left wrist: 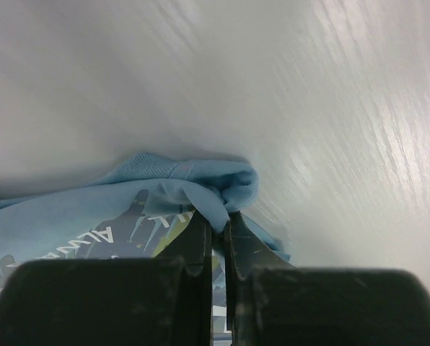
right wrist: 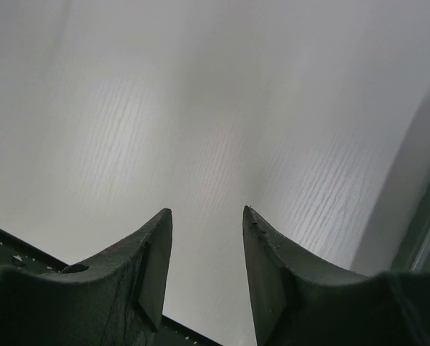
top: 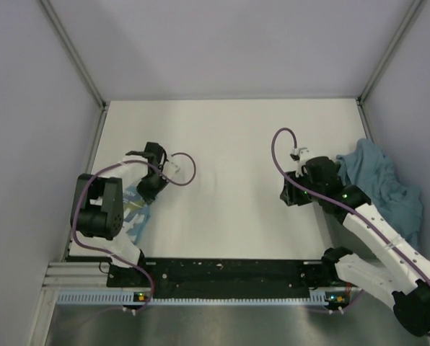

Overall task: Fold and stack the t-shirts
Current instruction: Put the neatly folded tshirt into the corner of the board with the left arm

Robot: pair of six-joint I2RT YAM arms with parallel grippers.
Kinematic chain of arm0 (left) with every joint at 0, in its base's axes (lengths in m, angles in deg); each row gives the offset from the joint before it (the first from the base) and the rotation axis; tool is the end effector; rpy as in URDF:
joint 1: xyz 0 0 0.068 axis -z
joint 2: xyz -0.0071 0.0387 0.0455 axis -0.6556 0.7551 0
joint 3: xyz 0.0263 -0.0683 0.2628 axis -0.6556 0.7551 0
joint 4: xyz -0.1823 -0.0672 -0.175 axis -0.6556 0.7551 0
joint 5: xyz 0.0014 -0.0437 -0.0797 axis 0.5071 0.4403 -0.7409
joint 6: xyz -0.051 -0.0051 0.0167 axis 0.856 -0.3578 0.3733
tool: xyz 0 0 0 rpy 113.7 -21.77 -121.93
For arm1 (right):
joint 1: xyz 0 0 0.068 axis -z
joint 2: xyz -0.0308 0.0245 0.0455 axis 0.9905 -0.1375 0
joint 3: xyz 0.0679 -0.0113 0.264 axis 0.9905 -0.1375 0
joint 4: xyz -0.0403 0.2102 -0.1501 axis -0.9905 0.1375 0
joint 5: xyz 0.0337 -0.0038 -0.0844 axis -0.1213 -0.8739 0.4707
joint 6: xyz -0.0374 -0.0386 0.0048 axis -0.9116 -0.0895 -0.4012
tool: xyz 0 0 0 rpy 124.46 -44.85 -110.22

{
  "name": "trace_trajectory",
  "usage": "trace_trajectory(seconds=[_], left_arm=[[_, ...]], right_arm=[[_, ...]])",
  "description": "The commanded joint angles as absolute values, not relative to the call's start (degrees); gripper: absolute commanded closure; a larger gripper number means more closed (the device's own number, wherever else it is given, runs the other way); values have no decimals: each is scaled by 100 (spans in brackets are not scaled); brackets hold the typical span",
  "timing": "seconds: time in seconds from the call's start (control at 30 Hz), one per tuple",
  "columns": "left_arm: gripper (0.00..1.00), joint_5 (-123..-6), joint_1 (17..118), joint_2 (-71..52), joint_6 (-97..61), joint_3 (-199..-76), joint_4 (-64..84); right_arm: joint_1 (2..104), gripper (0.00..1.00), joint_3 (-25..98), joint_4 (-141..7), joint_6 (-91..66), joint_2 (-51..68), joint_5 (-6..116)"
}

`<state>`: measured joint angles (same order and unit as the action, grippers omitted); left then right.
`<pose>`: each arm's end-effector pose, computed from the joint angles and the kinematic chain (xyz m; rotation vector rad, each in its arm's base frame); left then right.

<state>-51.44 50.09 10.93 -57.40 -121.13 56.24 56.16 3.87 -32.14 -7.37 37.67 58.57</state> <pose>0.2810 -0.0422 0.1573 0.9621 2.8897 0.1526 0.1667 0.0841 0.2667 -0.3258 2.3587 0.4120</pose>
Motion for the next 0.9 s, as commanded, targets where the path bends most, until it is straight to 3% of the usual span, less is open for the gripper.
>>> trace_trajectory(seconds=[0.0,0.17,0.43,0.5,0.63,0.8,0.87], left_arm=[[100,-5597,4581,1588,-5054,-12450,4623],[100,-6142,3553,1624,-4605,-12749,4263],[100,-6344,3508,1747,-4973,-12925,4341],[88,-6318,3516,1782,-5000,-12925,4385],[50,-6677,3516,1519,-5052,-12934,4490],[30,-7108,3525,580,-5290,-12978,4438],[16,-7520,3534,149,-5526,-12987,4516]], right_arm=[[5670,56,491,-3211,-721,3817,5926],[5670,56,482,-3211,-703,3896,5970],[5678,56,491,-3211,-703,3817,5997],[5678,56,491,-3211,-703,3826,5988],[5670,55,499,-3211,-712,3817,5979],[5678,47,517,-3203,-747,3861,5997],[5678,44,508,-3211,-756,3870,6014]])
